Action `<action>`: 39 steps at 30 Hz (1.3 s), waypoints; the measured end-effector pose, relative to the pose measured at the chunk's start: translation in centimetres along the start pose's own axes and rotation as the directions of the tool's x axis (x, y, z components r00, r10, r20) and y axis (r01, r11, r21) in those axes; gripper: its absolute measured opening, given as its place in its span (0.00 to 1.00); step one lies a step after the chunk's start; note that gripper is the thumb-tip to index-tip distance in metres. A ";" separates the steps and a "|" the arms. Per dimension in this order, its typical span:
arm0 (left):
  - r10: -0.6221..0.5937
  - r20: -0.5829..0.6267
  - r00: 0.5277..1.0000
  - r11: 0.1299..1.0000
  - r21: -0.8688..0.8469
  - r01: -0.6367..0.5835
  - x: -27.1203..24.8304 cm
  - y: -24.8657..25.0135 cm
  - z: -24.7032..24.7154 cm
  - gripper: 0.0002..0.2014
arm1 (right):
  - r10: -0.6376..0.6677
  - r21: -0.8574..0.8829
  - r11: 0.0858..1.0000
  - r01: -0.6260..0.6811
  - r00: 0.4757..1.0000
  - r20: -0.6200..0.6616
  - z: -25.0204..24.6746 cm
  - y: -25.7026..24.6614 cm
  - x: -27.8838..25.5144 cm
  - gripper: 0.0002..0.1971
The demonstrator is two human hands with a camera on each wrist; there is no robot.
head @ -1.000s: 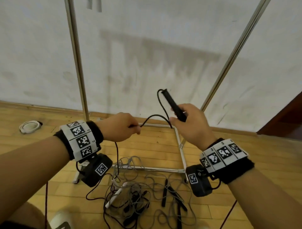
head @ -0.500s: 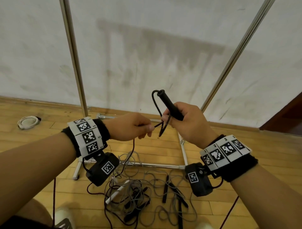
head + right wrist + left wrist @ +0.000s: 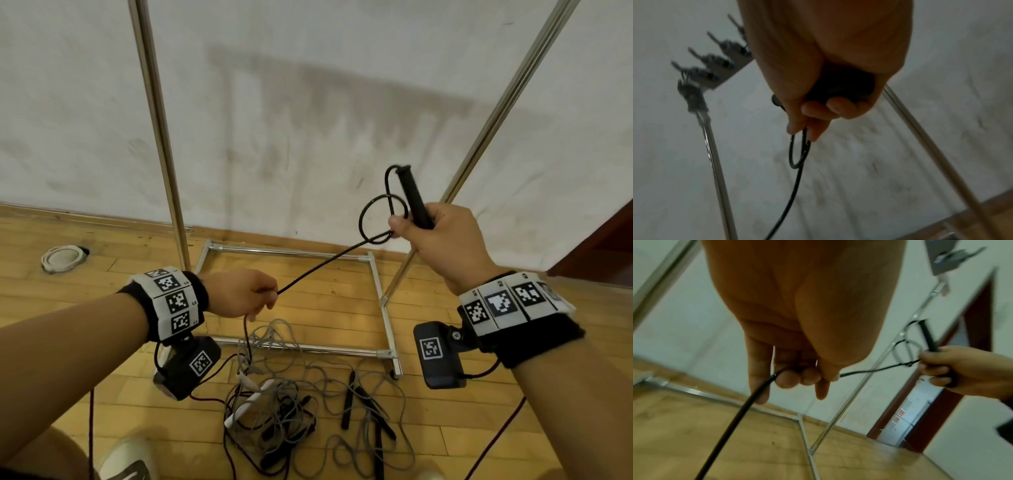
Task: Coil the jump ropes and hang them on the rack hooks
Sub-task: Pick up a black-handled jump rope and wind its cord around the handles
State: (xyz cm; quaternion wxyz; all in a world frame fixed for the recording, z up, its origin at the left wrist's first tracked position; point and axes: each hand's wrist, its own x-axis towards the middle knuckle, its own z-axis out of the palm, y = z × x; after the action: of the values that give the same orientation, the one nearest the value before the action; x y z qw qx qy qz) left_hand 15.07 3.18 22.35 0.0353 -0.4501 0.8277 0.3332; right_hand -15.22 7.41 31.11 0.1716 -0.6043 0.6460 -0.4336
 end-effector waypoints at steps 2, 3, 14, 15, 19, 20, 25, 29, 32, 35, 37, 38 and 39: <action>-0.019 -0.050 0.999 0.997 0.074 0.023 -0.1 0.3 -0.3 0.14 | 0.079 -0.160 0.984 -0.075 0.997 0.014 0.2 1.5 0.0 0.14; -0.017 -0.075 0.997 0.994 0.102 0.025 -0.2 0.6 -0.4 0.15 | 0.104 -0.230 0.968 -0.101 0.995 0.004 0.3 2.1 -0.1 0.15; 0.280 -0.297 0.913 0.960 0.086 -0.267 -1.5 6.9 -1.8 0.15 | -0.247 -0.148 0.939 0.310 0.909 0.335 4.6 -0.1 -3.4 0.15; 0.291 -0.339 0.895 0.956 0.074 -0.283 -1.6 7.1 -2.0 0.15 | -0.281 -0.109 0.934 0.339 0.891 0.357 4.9 -0.5 -3.7 0.13; 0.222 -0.482 0.847 0.965 -0.013 -0.260 -1.3 7.0 -2.3 0.16 | -0.159 0.034 0.987 0.159 0.895 0.417 5.6 -1.3 -4.4 0.02; 0.202 -0.474 0.857 0.966 -0.047 -0.253 -1.3 6.9 -2.3 0.16 | -0.135 0.035 0.991 0.132 0.905 0.403 5.6 -1.3 -4.4 0.02; 0.227 -0.206 0.952 0.950 -0.170 -0.263 -1.1 5.6 -1.1 0.10 | -0.141 -0.060 0.984 0.167 0.942 0.304 5.5 -1.3 -3.3 0.08; 0.144 -0.032 0.989 0.987 -0.070 -0.146 -0.1 3.5 0.5 0.11 | -0.174 -0.065 0.979 0.192 0.959 0.226 4.8 -1.6 -2.5 0.10; 0.062 0.020 0.998 0.996 -0.069 -0.061 0.3 1.6 1.0 0.12 | -0.167 -0.032 0.985 0.171 0.981 0.102 3.6 -1.6 -1.5 0.09; 0.015 0.033 0.999 0.996 -0.087 -0.012 0.4 0.3 0.9 0.14 | -0.152 -0.062 0.986 0.154 0.988 0.036 2.4 -1.2 -1.0 0.09; 0.001 0.009 1.000 0.995 -0.099 0.000 0.5 0.0 0.6 0.15 | -0.105 -0.049 0.993 0.107 0.993 0.044 1.8 -0.5 -0.7 0.10; -0.004 -0.016 1.000 0.996 -0.089 0.002 0.5 0.0 0.4 0.15 | -0.067 -0.045 0.996 0.071 0.995 0.069 1.5 -0.1 -0.6 0.10; -0.007 -0.047 0.999 0.998 -0.063 0.004 0.5 0.1 0.2 0.15 | -0.032 -0.072 0.997 0.039 0.994 0.103 1.3 0.4 -0.6 0.09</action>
State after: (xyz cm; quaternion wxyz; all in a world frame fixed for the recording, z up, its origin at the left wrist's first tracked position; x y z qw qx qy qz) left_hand 14.65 2.97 22.01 0.0024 -0.4609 0.8162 0.3485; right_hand -14.39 7.47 29.92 0.1740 -0.6430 0.6412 -0.3810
